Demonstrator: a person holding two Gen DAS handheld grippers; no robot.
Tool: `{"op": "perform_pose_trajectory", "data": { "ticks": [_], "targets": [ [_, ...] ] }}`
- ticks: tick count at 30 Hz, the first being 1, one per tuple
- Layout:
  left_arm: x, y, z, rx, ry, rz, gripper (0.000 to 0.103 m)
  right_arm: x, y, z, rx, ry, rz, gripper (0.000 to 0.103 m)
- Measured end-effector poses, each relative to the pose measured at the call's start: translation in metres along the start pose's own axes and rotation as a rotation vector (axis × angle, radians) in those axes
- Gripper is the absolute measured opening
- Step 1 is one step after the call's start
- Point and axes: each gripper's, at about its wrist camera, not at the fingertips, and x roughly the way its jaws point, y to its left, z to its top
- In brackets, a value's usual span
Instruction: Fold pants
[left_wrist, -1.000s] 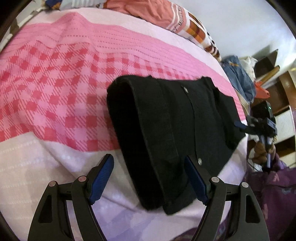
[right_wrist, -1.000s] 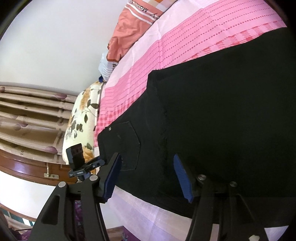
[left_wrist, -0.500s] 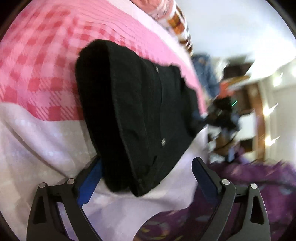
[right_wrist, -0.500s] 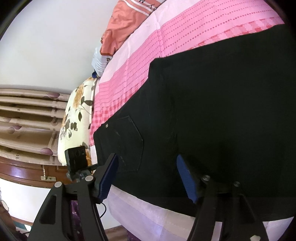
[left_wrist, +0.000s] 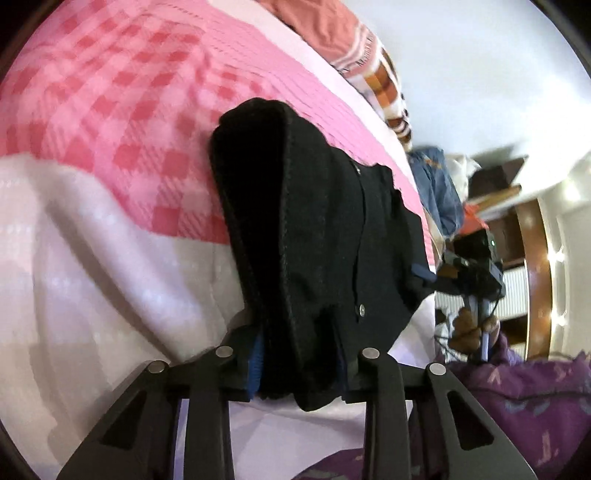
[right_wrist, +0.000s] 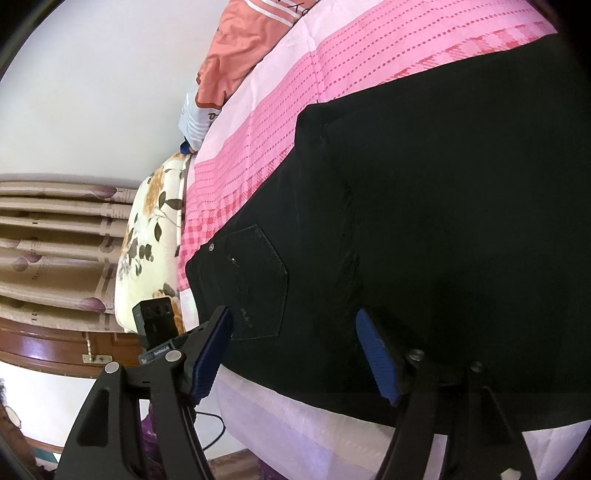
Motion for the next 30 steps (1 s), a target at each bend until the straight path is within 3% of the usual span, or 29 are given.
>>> {"op": "perform_pose_trajectory", "data": {
  "ticks": [4,8,12,20,26,30],
  "targets": [
    [0.0,-0.018,-0.005,0.008,-0.034,0.031,0.025,-0.001,0.002,0.001,0.006,-0.009,0.011,0.067],
    [-0.009,-0.035,-0.013,-0.042,-0.13,-0.008,0.02,-0.006,0.004,0.001,-0.001,-0.03,0.034,0.067],
    [-0.014,-0.059,-0.017,-0.04,-0.175,-0.048,0.019,-0.014,0.003,0.001,-0.002,-0.045,0.06,0.067],
    [-0.005,-0.125,-0.009,0.03,-0.194,-0.081,0.018,-0.037,-0.004,-0.003,0.002,-0.087,0.137,0.068],
    [0.033,-0.173,0.001,0.082,-0.168,-0.119,0.018,-0.073,-0.028,-0.001,0.036,-0.154,0.211,0.075],
    [0.065,-0.185,0.005,0.054,-0.148,-0.179,0.018,-0.09,-0.052,0.003,0.086,-0.175,0.275,0.079]
  ]
}}
